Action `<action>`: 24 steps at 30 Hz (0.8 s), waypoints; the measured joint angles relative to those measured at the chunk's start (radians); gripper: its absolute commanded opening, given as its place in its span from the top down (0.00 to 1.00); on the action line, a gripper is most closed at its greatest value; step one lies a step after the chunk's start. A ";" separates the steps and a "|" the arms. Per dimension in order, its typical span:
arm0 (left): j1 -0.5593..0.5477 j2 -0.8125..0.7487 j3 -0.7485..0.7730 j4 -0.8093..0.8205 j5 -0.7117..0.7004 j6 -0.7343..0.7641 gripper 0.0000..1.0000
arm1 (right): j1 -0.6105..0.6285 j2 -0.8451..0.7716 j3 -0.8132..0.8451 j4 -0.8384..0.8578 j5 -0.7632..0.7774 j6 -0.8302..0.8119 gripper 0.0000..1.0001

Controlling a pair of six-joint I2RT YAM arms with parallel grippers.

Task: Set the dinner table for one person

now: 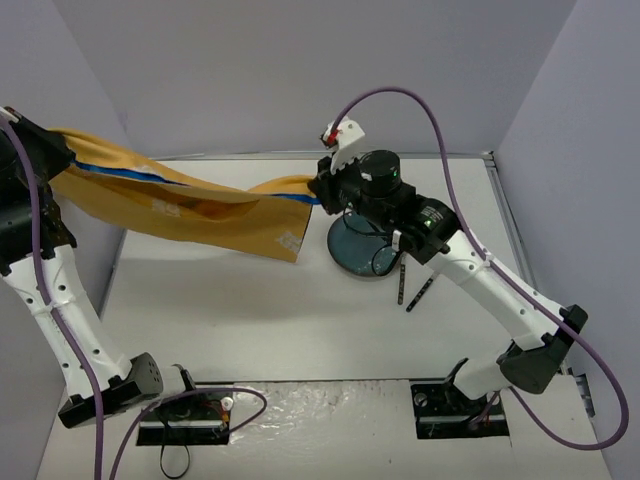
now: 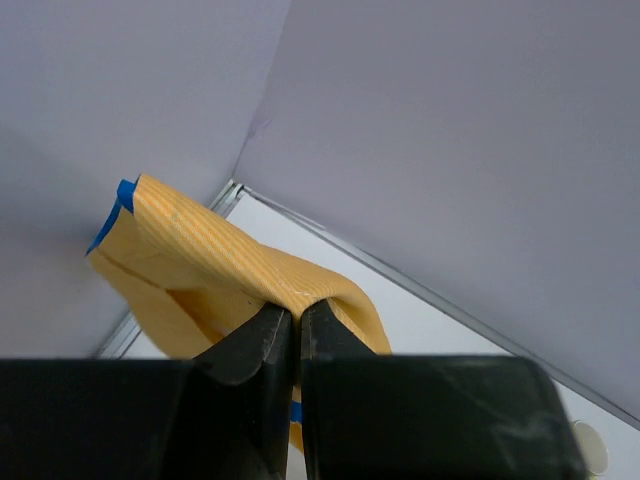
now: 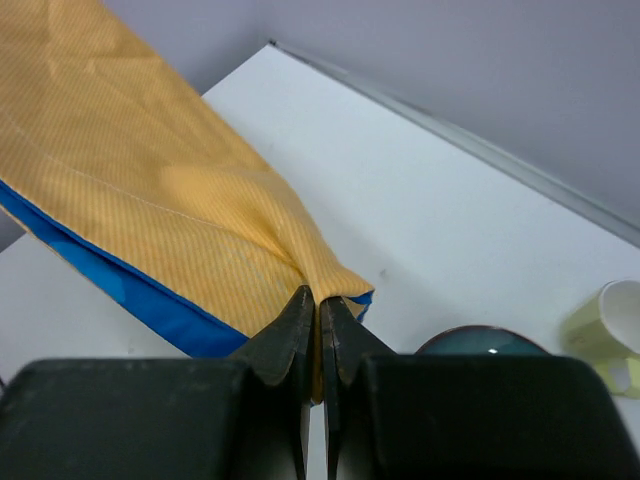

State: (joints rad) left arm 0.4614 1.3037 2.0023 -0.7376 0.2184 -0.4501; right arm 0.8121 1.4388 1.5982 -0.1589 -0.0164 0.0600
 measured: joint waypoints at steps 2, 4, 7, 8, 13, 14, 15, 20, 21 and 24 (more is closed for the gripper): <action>0.000 0.006 0.038 -0.006 0.018 -0.001 1.00 | -0.015 0.002 0.036 -0.008 0.022 -0.012 1.00; 0.000 0.023 0.067 -0.017 0.034 -0.006 1.00 | -0.036 0.009 0.064 -0.021 0.036 -0.019 1.00; 0.000 0.061 0.088 -0.024 0.065 -0.014 1.00 | -0.070 0.041 0.109 -0.036 0.040 -0.027 1.00; 0.000 0.076 0.090 -0.024 0.074 -0.019 1.00 | -0.082 0.054 0.124 -0.040 0.040 -0.030 1.00; 0.000 0.152 0.070 -0.013 0.134 -0.055 1.00 | -0.151 0.134 0.216 -0.057 0.028 -0.035 1.00; 0.000 0.167 0.063 -0.006 0.153 -0.065 1.00 | -0.164 0.153 0.238 -0.057 0.026 -0.036 1.00; 0.000 0.185 0.062 -0.001 0.169 -0.074 1.00 | -0.176 0.175 0.262 -0.056 0.020 -0.039 1.00; 0.000 0.289 0.066 0.056 0.253 -0.130 1.00 | -0.216 0.303 0.401 -0.066 0.001 -0.063 1.00; 0.000 0.316 0.074 0.069 0.270 -0.144 1.00 | -0.222 0.332 0.433 -0.068 0.000 -0.069 1.00; 0.000 0.415 0.136 0.107 0.321 -0.185 1.00 | -0.236 0.437 0.555 -0.069 -0.008 -0.086 1.00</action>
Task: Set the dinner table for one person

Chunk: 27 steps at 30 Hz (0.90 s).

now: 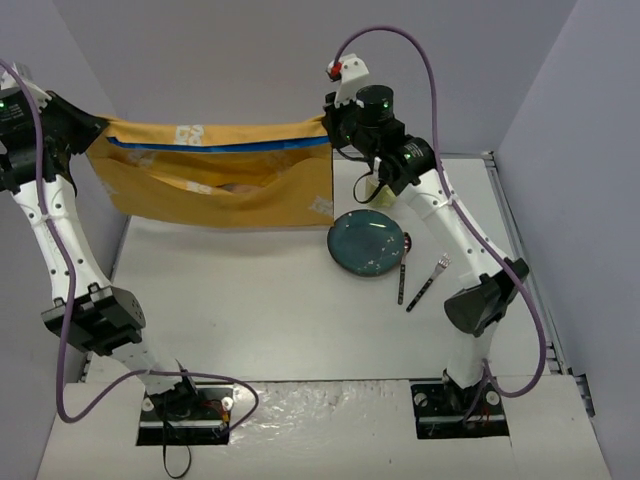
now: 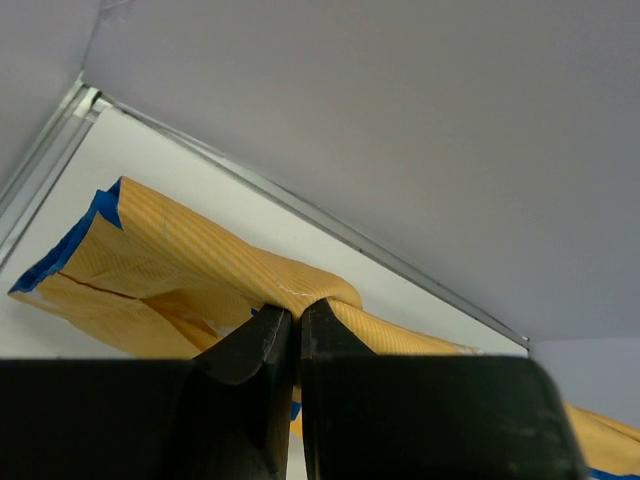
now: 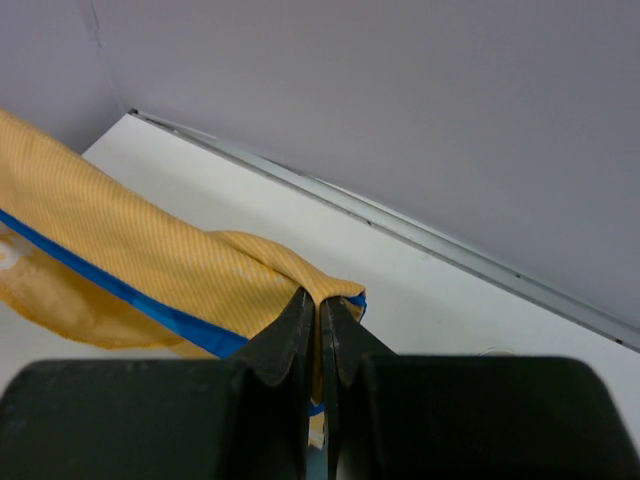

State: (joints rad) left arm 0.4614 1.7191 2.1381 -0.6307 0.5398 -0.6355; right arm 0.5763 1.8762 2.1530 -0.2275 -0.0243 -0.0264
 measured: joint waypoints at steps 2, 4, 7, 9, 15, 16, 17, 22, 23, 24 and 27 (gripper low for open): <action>-0.001 0.077 0.055 0.034 0.036 -0.030 1.00 | -0.011 0.062 0.067 0.010 -0.006 -0.008 1.00; -0.002 0.154 0.111 0.060 0.076 -0.060 1.00 | -0.027 0.118 0.124 0.017 -0.012 -0.017 1.00; -0.003 0.270 0.197 0.115 0.140 -0.113 1.00 | -0.049 0.177 0.167 0.054 -0.017 -0.037 1.00; -0.005 0.323 0.211 0.176 0.176 -0.156 1.00 | -0.058 0.198 0.174 0.076 -0.017 -0.054 1.00; -0.016 0.392 0.175 0.387 0.298 -0.260 1.00 | -0.068 0.190 0.112 0.208 -0.017 -0.108 1.00; -0.017 0.388 0.155 0.418 0.317 -0.267 1.00 | -0.068 0.165 0.055 0.236 -0.018 -0.117 1.00; -0.018 0.376 0.123 0.445 0.334 -0.268 1.00 | -0.067 0.140 -0.003 0.260 -0.021 -0.126 1.00; -0.015 0.237 -0.145 0.455 0.366 -0.170 1.00 | -0.042 0.020 -0.322 0.329 -0.041 -0.151 1.00; -0.014 0.200 -0.207 0.437 0.355 -0.133 1.00 | -0.033 0.000 -0.387 0.338 -0.045 -0.151 1.00; -0.011 0.164 -0.262 0.416 0.330 -0.084 1.00 | -0.021 -0.016 -0.448 0.355 -0.049 -0.148 1.00; -0.001 0.047 -0.443 0.345 0.248 0.067 1.00 | 0.024 -0.081 -0.681 0.380 -0.056 -0.120 1.00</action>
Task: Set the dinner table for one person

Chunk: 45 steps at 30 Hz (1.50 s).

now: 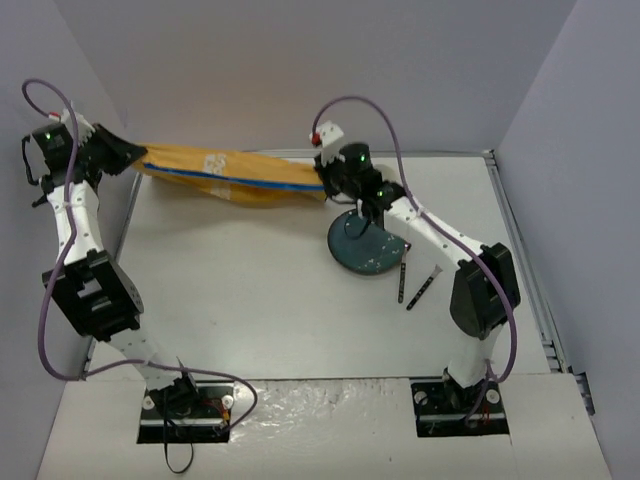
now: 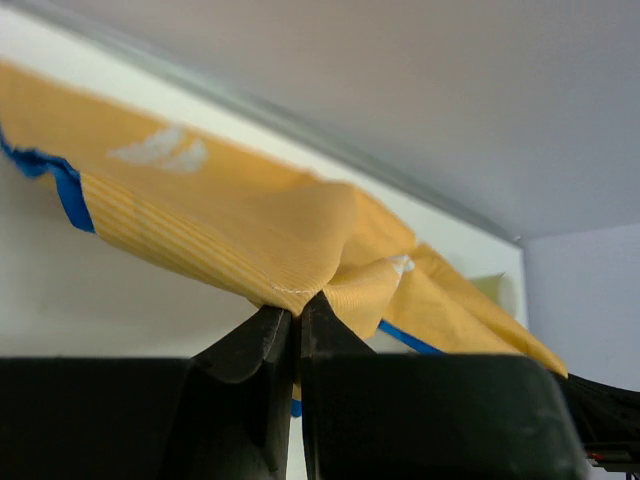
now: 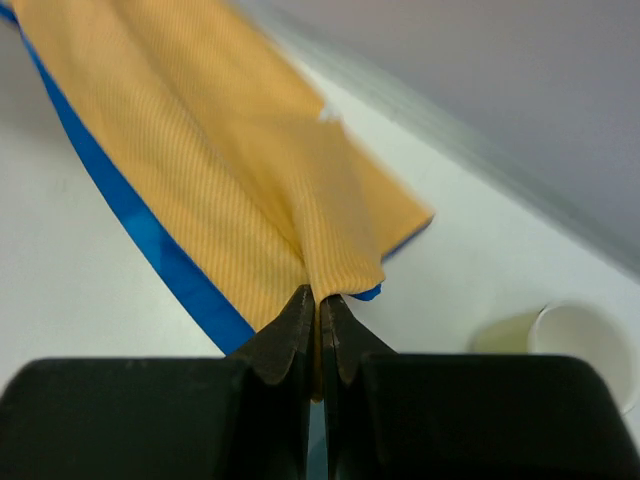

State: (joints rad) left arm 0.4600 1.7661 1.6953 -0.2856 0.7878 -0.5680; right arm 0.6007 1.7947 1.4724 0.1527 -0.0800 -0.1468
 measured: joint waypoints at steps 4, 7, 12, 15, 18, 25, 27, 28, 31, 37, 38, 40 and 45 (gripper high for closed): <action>0.012 -0.127 -0.229 -0.067 -0.118 0.119 1.00 | 0.076 -0.038 -0.213 -0.015 -0.007 0.054 1.00; 0.015 -0.201 -0.385 -0.108 -0.225 0.149 1.00 | 0.129 -0.086 -0.338 -0.020 -0.019 0.108 1.00; 0.015 -0.307 -0.522 -0.207 -0.453 0.167 1.00 | 0.168 -0.184 -0.445 -0.027 -0.041 0.192 1.00; 0.015 -0.387 -0.593 -0.238 -0.607 0.156 1.00 | 0.168 -0.219 -0.481 -0.025 -0.045 0.226 1.00; 0.015 -0.441 -0.652 -0.265 -0.726 0.139 1.00 | 0.168 -0.222 -0.510 -0.036 -0.055 0.250 1.00; 0.012 -0.453 -0.751 -0.331 -0.926 0.097 0.79 | 0.186 -0.207 -0.523 -0.104 -0.138 0.291 0.88; 0.013 -0.454 -0.771 -0.333 -0.970 0.091 0.74 | 0.194 -0.197 -0.523 -0.148 -0.154 0.298 0.83; 0.014 -0.454 -0.779 -0.333 -0.988 0.087 0.72 | 0.198 -0.191 -0.523 -0.169 -0.162 0.300 0.76; 0.017 -0.462 -0.791 -0.338 -1.025 0.074 0.54 | 0.216 -0.175 -0.523 -0.237 -0.193 0.299 0.55; 0.017 -0.534 -0.788 -0.315 -1.014 0.051 0.25 | 0.241 -0.171 -0.482 -0.367 -0.225 0.285 0.28; 0.017 -0.546 -0.786 -0.302 -0.998 0.050 0.22 | 0.242 -0.171 -0.460 -0.381 -0.222 0.282 0.27; 0.010 -0.551 -0.767 -0.278 -0.947 0.048 0.20 | 0.243 -0.168 -0.398 -0.406 -0.203 0.276 0.26; -0.121 -0.433 -0.644 -0.201 -0.864 0.074 0.19 | 0.239 -0.106 -0.185 -0.402 -0.131 0.245 0.26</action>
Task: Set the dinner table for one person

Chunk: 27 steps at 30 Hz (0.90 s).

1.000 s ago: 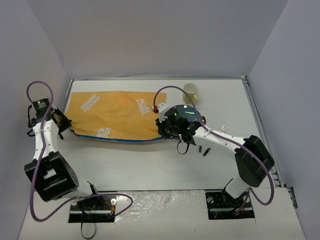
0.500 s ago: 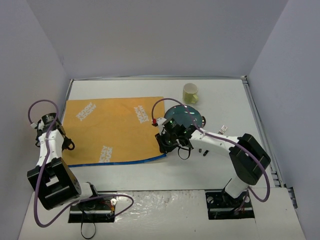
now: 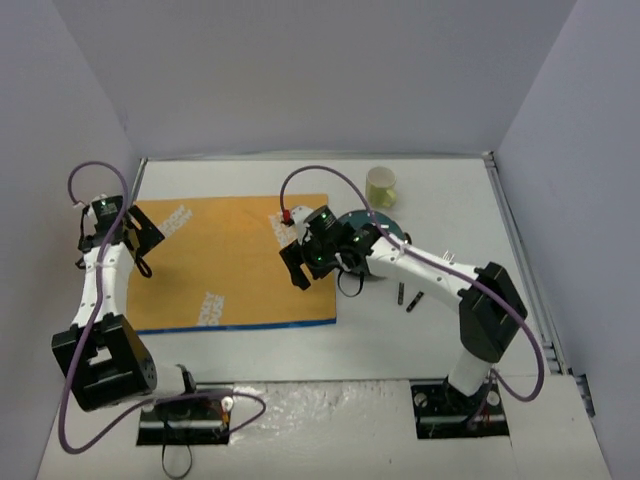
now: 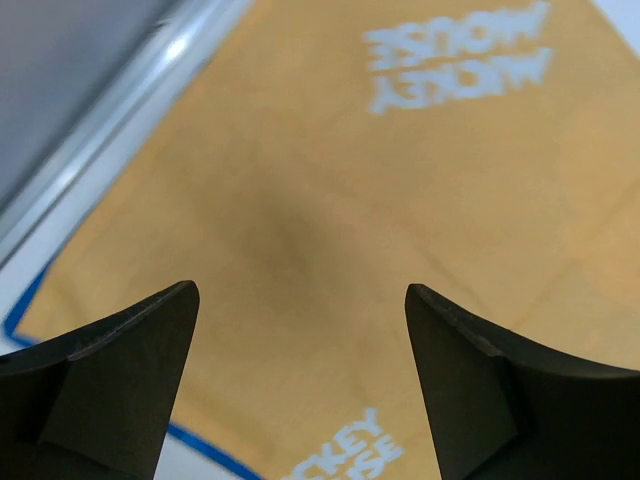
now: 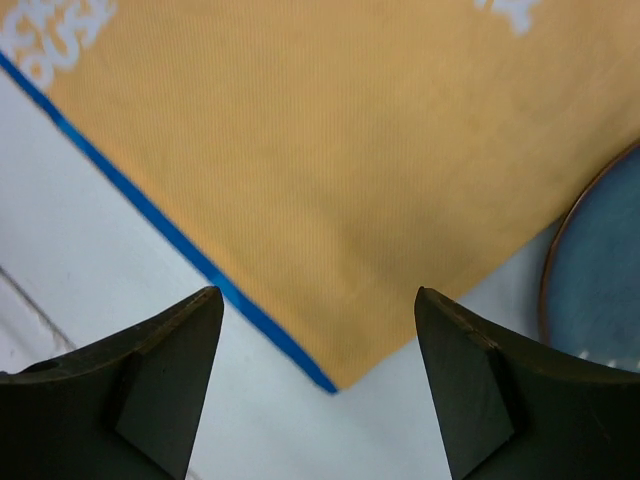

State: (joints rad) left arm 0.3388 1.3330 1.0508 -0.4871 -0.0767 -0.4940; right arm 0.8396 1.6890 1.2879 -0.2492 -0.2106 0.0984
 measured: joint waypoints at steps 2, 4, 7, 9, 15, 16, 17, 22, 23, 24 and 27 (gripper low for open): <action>-0.067 0.075 0.044 0.049 0.027 0.019 0.19 | -0.006 0.065 0.076 0.035 0.028 -0.012 0.25; -0.113 0.147 0.075 0.082 0.049 0.032 0.19 | -0.016 0.141 0.129 0.071 0.057 -0.023 0.24; -0.130 0.281 0.124 0.108 0.062 0.042 0.20 | -0.034 0.266 0.198 0.088 0.096 -0.032 0.20; -0.127 0.373 0.154 0.122 0.061 0.046 0.20 | -0.038 0.348 0.224 0.113 0.120 -0.041 0.19; -0.120 0.533 0.178 0.112 0.038 0.053 0.20 | -0.040 0.438 0.198 0.189 0.160 -0.049 0.14; -0.120 0.534 0.180 0.110 0.031 0.053 0.20 | -0.038 0.432 0.173 0.218 0.165 -0.048 0.13; -0.121 0.534 0.180 0.108 0.024 0.052 0.20 | -0.035 0.413 0.134 0.256 0.167 -0.047 0.13; -0.121 0.523 0.162 0.097 -0.007 0.035 0.20 | -0.013 0.322 -0.022 0.339 0.173 -0.034 0.13; -0.121 0.516 0.152 0.096 -0.014 0.032 0.20 | -0.004 0.302 -0.052 0.346 0.175 -0.029 0.13; -0.121 0.508 0.142 0.096 -0.019 0.029 0.20 | 0.006 0.281 -0.081 0.349 0.176 -0.025 0.12; -0.121 0.481 0.109 0.091 -0.040 0.022 0.21 | 0.042 0.225 -0.154 0.352 0.177 -0.008 0.12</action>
State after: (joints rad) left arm 0.2181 1.8136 1.1594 -0.3962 -0.1171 -0.4719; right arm 0.8821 1.9137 1.1339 0.1029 -0.0333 0.0908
